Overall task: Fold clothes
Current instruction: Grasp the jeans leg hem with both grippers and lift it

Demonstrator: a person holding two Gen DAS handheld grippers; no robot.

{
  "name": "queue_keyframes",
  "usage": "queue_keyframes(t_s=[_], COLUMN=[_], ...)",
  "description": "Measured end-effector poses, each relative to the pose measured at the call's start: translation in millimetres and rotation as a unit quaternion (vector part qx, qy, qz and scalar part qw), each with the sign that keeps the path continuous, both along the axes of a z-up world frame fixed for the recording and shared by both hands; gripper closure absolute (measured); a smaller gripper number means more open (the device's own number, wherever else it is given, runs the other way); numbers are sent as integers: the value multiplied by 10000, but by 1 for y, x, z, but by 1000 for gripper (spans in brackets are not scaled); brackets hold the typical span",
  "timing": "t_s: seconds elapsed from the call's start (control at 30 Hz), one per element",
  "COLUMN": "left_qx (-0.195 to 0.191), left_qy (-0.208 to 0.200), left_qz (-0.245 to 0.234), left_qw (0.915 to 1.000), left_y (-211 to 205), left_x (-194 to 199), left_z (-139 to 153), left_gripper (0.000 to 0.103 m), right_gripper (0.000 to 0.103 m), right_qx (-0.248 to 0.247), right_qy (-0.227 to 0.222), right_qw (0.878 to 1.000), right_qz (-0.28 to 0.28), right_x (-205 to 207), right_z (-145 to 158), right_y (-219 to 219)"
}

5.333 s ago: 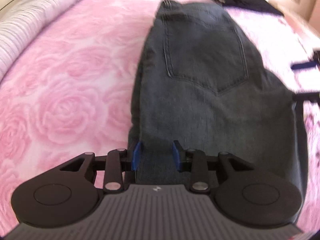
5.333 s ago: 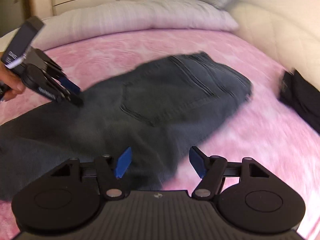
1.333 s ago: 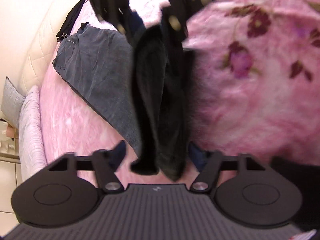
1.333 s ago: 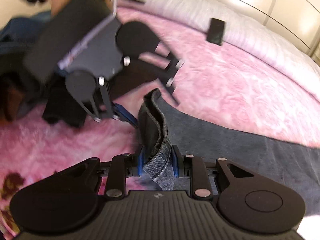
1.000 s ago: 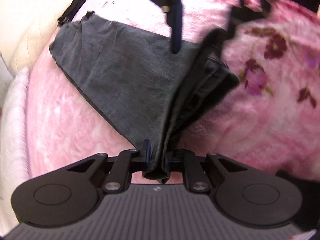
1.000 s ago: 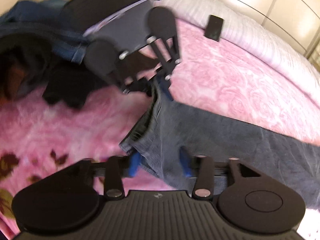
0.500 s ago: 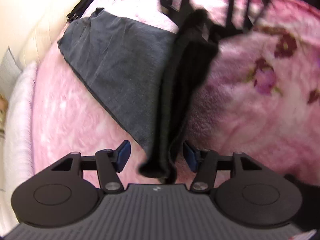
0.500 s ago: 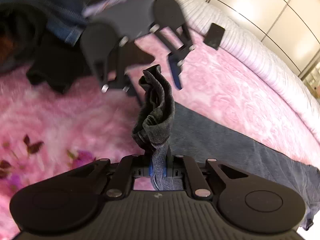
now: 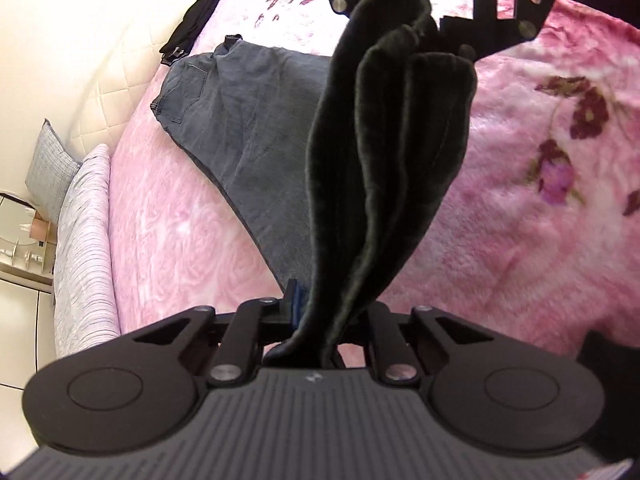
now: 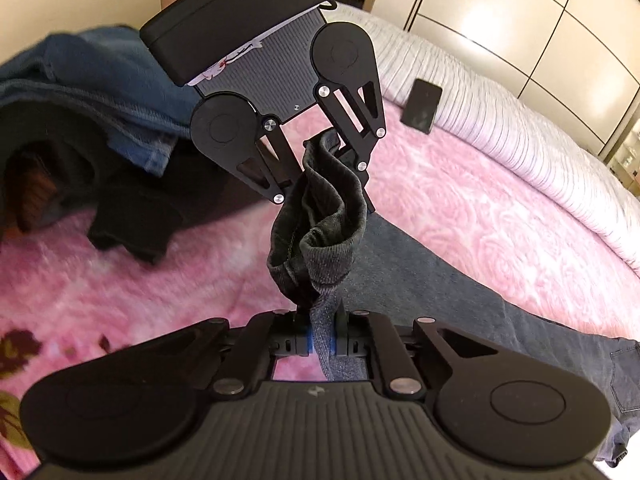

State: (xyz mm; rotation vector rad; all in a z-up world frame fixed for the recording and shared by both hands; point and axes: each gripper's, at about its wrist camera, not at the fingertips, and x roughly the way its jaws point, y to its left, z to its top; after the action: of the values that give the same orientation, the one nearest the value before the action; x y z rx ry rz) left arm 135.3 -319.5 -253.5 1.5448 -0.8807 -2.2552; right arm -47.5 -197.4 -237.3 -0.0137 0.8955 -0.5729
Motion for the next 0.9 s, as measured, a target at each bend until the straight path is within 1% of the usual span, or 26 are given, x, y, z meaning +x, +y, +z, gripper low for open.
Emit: queue_keyframes(t_s=[0.07, 0.13, 0.2, 0.27, 0.33, 0.4, 0.5, 0.6, 0.7, 0.8, 0.9], left_qx=[72, 207, 336, 337, 327, 321, 339, 467, 607, 832, 1133], left_qy=[8, 77, 182, 283, 379, 485, 526, 424, 323, 147, -71], left_qz=[53, 158, 269, 300, 333, 376, 416, 479, 389, 387, 456], left_qw=[10000, 9996, 9989, 9986, 9982, 9976, 9972, 9969, 9969, 9957, 9925], left_y=[-6, -17, -36, -54, -75, -102, -148, -195, -237, -276, -305], left_x=[-4, -14, -28, -47, -71, -104, -160, -223, -279, -331, -371], left_z=[12, 27, 45, 63, 81, 97, 108, 105, 90, 68, 34], left_gripper=[92, 92, 90, 89, 89, 89, 89, 89, 89, 89, 89], right_gripper=[94, 94, 96, 97, 97, 97, 97, 97, 97, 97, 97], right_qx=[80, 225, 371, 409, 426, 447, 528, 810, 1159, 1559, 1925], right_qy=[-151, -417, -685, -899, -1095, -1267, -1533, -1835, -2103, -2358, -2496], right_qw=[9998, 9983, 9950, 9909, 9862, 9814, 9724, 9578, 9401, 9166, 8952], right_qz=[-92, -353, -618, -916, -1167, -1368, -1680, -2060, -2421, -2826, -3151], right_x=[-7, -23, -40, -63, -89, -118, -170, -226, -286, -338, -371], right_z=[10, 25, 40, 57, 71, 84, 96, 93, 85, 61, 24], right_y=[-7, -24, -41, -65, -91, -121, -170, -222, -274, -319, -356])
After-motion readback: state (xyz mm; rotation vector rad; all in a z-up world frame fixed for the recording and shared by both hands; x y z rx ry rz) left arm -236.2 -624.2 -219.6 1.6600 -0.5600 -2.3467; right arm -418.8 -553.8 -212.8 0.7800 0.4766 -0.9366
